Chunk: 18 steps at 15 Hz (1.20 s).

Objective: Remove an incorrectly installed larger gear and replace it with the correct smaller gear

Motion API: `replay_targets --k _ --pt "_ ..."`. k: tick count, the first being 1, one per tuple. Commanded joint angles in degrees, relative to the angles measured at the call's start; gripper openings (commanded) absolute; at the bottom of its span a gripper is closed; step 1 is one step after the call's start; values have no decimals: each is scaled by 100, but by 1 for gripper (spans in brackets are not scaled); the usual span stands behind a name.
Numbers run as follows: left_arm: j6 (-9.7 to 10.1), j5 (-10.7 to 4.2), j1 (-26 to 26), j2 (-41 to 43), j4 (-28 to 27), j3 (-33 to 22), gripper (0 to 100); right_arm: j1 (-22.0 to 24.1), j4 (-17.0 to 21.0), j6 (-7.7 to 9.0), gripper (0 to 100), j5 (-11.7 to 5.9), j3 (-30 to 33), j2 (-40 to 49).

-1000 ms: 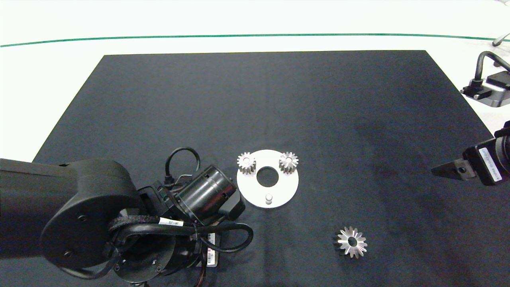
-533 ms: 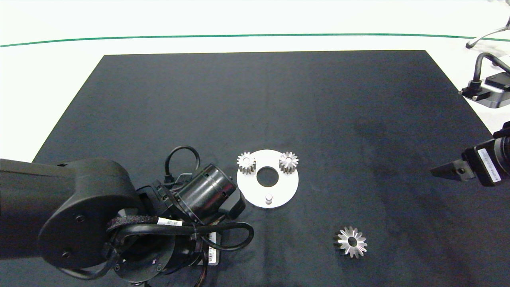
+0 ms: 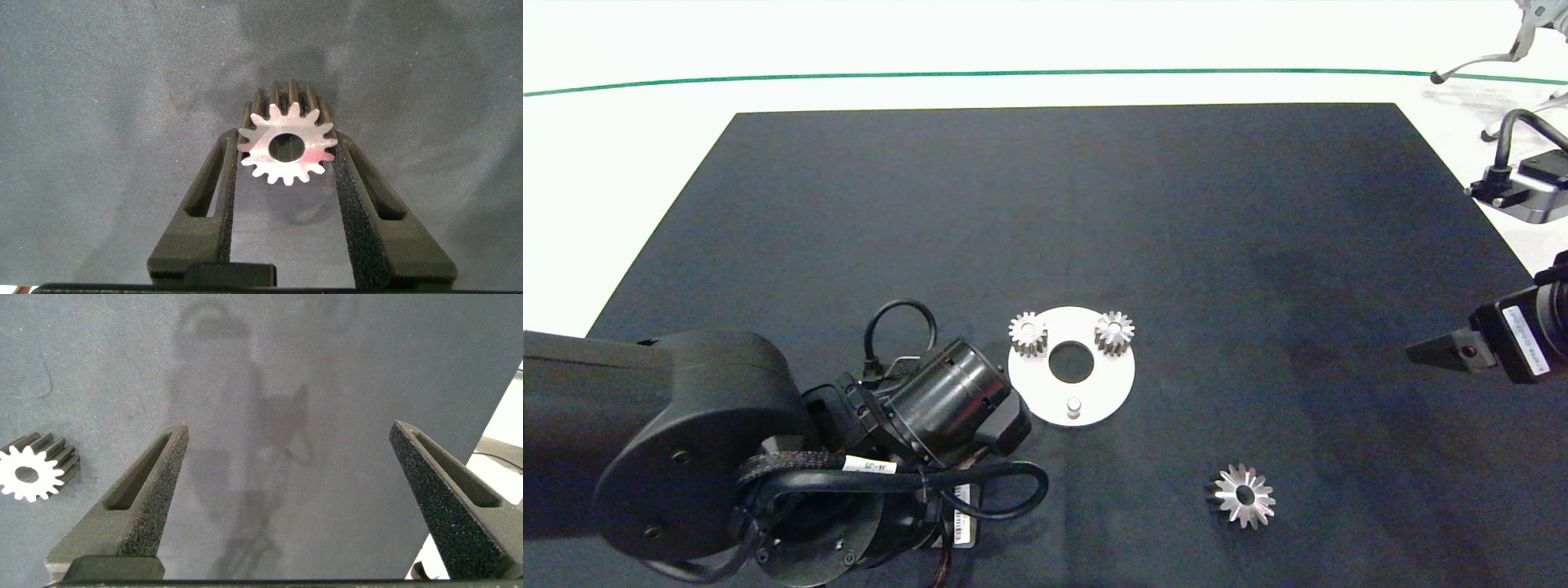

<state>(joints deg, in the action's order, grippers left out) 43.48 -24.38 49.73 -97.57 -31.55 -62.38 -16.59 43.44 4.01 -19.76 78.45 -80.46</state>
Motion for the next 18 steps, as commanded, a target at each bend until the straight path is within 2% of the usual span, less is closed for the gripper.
replay_targets --k 1,7,10,15,18 --pt "46 -14 2 -51 61 6 35 -11 25 3 100 -10 -5 30" --pt "55 -49 99 -86 96 42 29 -11 25 3 100 -10 -5 57" --pt "169 -49 116 -86 96 33 23 7 25 3 100 -10 -14 136" --pt "240 -58 125 -60 167 -2 12 77 16 21 100 -10 -295 364" --pt "248 -119 125 -25 430 42 6 42 -213 38 100 -37 -453 426"
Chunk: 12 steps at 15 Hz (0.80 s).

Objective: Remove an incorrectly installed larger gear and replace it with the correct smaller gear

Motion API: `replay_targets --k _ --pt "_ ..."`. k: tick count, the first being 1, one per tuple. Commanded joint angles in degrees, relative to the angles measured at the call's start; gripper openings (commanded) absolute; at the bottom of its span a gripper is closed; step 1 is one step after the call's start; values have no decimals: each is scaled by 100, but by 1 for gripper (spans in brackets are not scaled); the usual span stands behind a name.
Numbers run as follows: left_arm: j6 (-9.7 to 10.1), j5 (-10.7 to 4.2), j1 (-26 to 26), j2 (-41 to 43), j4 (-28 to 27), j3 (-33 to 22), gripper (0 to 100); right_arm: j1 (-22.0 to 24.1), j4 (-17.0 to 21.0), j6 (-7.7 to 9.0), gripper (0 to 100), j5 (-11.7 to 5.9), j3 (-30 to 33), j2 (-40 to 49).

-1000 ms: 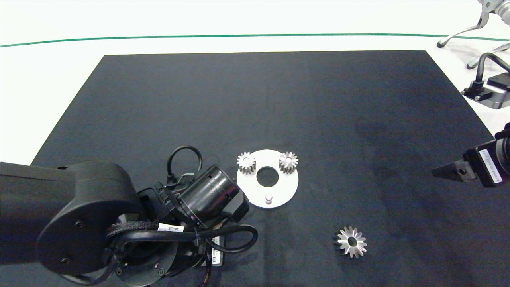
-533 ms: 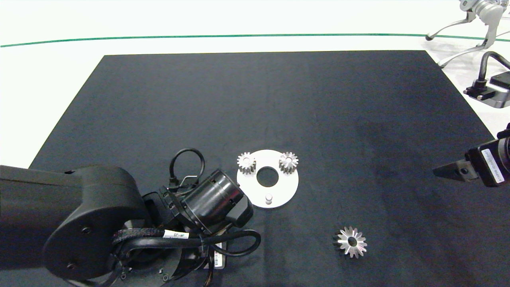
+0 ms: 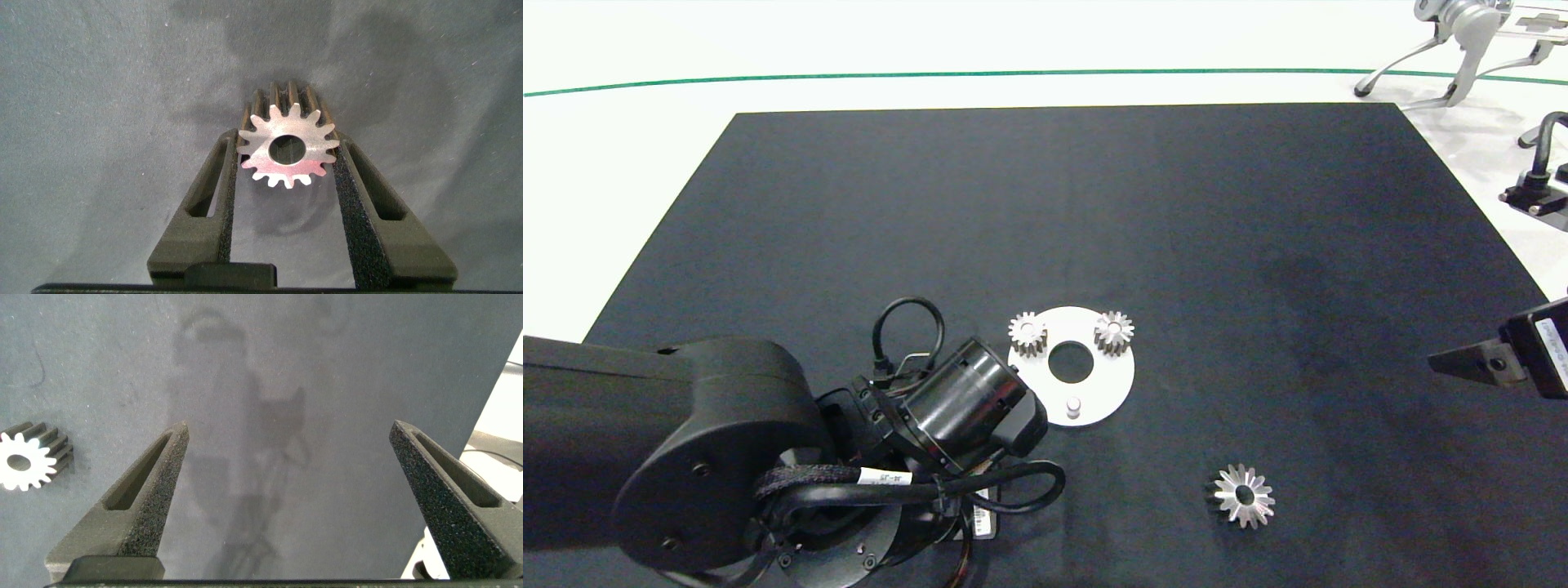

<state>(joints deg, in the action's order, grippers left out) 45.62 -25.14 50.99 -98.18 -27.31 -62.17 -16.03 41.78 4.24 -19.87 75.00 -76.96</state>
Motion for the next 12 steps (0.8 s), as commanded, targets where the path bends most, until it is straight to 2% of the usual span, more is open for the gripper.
replay_targets --k 1,3,7,10,12 --pt "35 -61 -2 54 6 21 5 -14 -91 15 100 -26 -126 93" --pt "35 -61 -2 54 6 30 0 -5 -91 15 100 -26 -126 120" --pt "-114 -79 51 265 -108 3 0 12 -91 15 100 -26 -117 313" --pt "-519 -79 51 309 -152 -208 0 -14 -73 -2 100 10 -82 568" --pt "-888 -79 183 309 -407 -700 0 -14 -64 15 100 1 -82 673"
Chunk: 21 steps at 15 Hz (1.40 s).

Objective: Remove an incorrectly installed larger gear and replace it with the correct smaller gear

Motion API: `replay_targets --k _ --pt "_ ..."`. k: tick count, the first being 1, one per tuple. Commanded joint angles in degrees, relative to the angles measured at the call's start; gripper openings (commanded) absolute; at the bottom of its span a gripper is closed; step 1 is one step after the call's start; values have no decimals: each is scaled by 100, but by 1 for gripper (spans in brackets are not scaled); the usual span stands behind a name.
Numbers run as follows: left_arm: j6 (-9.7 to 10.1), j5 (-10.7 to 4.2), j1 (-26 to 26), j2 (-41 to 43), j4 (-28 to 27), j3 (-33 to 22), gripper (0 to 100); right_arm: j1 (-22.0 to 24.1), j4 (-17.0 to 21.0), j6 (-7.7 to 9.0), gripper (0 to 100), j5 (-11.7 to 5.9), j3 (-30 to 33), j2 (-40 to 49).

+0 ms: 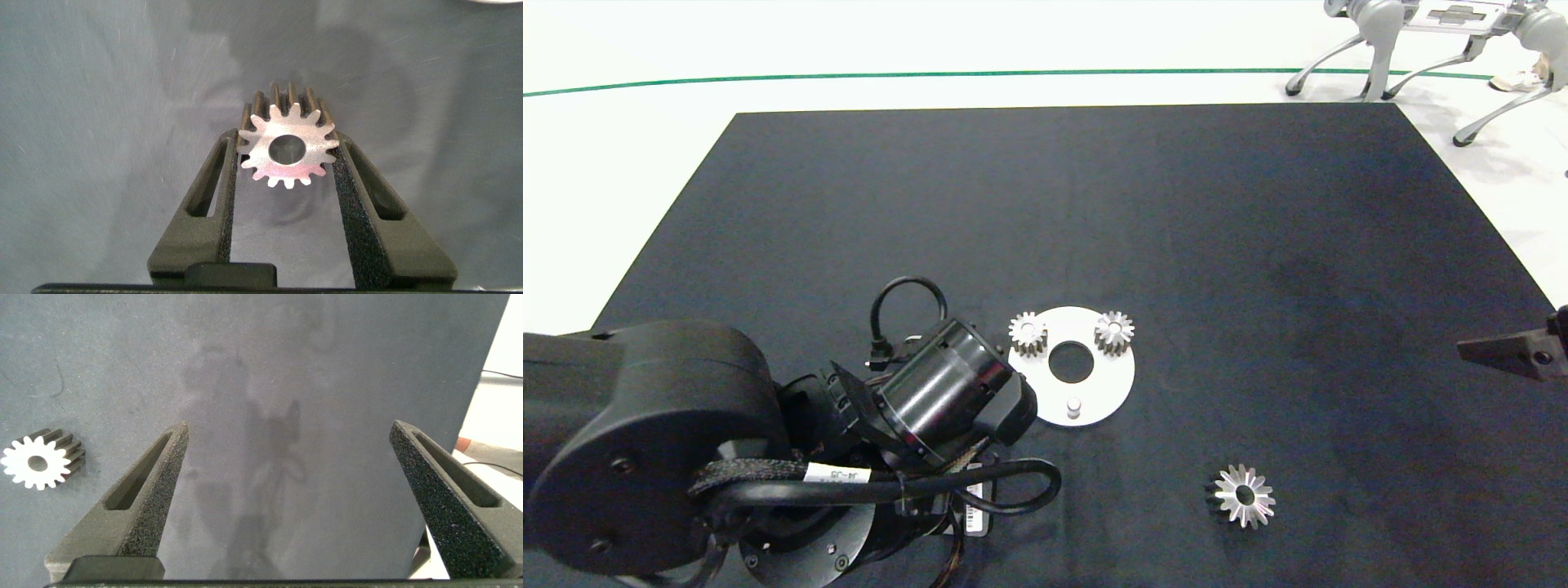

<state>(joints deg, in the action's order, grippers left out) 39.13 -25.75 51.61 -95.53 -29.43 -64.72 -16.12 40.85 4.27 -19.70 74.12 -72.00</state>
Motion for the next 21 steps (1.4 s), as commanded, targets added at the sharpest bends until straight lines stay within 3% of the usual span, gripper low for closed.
replay_targets --k 1,4,7,13,21 --pt "-433 -18 156 -1 -230 -674 0 -14 37 22 100 -16 6 265" --pt "-916 -18 165 -274 -476 -1333 0 -366 134 66 100 -34 -11 722" --pt "-907 -18 270 -783 -1232 -2273 0 -313 160 145 100 -175 -47 757" --pt "-907 -27 639 -1232 -1610 -3178 0 82 142 259 100 -210 -20 801" --pt "-925 -27 666 -1443 -1663 -3539 0 153 142 268 100 -210 -38 845"
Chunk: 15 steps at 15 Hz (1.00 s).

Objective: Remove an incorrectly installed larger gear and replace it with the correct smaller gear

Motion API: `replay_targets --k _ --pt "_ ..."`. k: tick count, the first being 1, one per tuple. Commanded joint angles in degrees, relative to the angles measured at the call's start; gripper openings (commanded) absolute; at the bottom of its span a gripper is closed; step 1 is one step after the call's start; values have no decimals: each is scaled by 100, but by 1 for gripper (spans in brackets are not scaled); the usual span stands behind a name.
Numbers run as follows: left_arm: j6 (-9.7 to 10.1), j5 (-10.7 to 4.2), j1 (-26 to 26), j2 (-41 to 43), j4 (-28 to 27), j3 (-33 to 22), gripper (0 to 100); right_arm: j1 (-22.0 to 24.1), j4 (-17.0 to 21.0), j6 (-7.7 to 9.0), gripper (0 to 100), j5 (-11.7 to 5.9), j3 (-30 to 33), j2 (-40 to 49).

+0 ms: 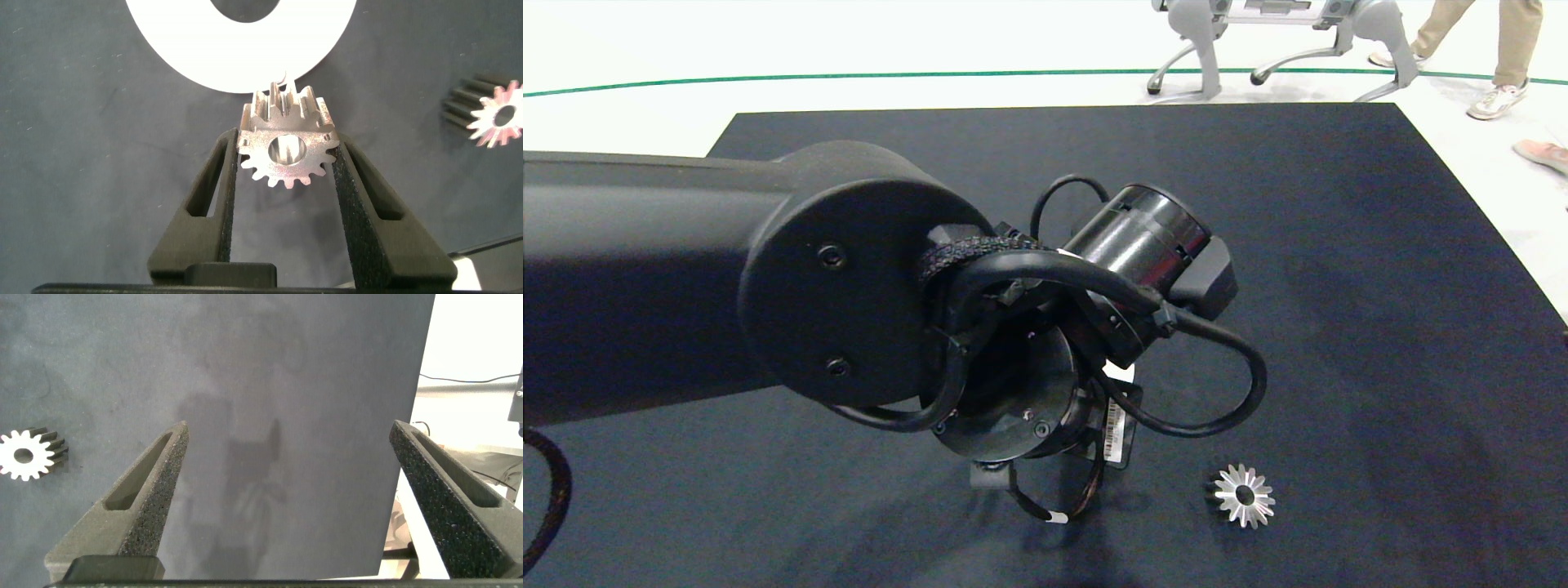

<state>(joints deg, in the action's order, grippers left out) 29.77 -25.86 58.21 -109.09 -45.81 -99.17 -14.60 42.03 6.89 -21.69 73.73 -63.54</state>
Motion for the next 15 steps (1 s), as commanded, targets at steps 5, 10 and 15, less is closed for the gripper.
replay_targets --k 5,10,15 --pt "3 -16 68 -385 -95 -445 0 1 24 6 100 -11 1 -1" --pt "3 -16 103 -657 -411 -902 0 1 24 50 100 7 -8 8" --pt "-59 -16 33 -815 -420 -999 0 1 24 58 100 7 -16 26"
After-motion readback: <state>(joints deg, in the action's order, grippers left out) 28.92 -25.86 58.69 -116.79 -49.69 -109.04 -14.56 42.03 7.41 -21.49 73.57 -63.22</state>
